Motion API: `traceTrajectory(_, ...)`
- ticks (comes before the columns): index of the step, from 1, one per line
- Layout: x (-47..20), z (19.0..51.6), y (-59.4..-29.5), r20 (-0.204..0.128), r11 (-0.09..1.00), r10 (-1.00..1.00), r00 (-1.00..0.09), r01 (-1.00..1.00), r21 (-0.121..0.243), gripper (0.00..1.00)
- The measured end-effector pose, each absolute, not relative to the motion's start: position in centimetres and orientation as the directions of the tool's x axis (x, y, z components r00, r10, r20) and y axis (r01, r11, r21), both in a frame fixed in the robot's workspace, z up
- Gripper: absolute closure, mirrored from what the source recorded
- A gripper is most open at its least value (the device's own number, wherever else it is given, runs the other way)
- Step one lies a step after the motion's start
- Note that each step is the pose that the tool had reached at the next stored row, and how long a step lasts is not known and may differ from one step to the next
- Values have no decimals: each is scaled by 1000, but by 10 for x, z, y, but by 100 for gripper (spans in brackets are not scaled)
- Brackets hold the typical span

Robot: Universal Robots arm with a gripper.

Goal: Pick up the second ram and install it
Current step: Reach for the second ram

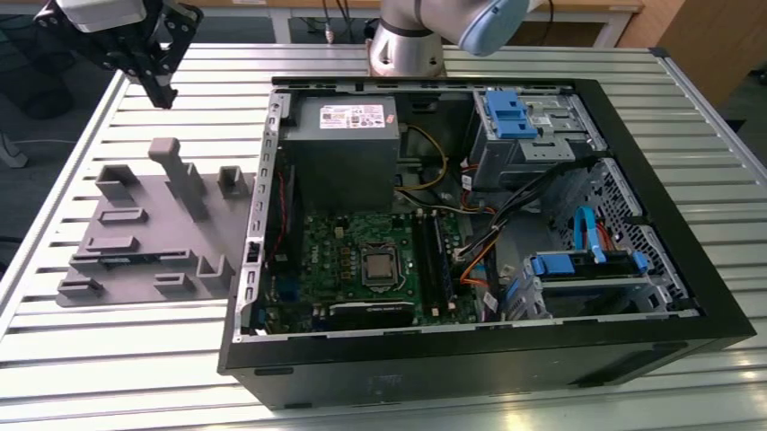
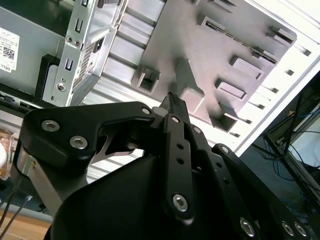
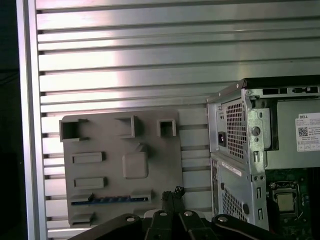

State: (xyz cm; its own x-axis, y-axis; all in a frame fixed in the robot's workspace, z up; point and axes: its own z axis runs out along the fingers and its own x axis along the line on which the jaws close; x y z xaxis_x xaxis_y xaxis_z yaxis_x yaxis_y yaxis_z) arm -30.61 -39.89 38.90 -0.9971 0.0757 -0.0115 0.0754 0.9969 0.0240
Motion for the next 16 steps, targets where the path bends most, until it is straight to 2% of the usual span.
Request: traceTrajectory(16,-321,388,-399,-11,997,76,-997,75,24,89)
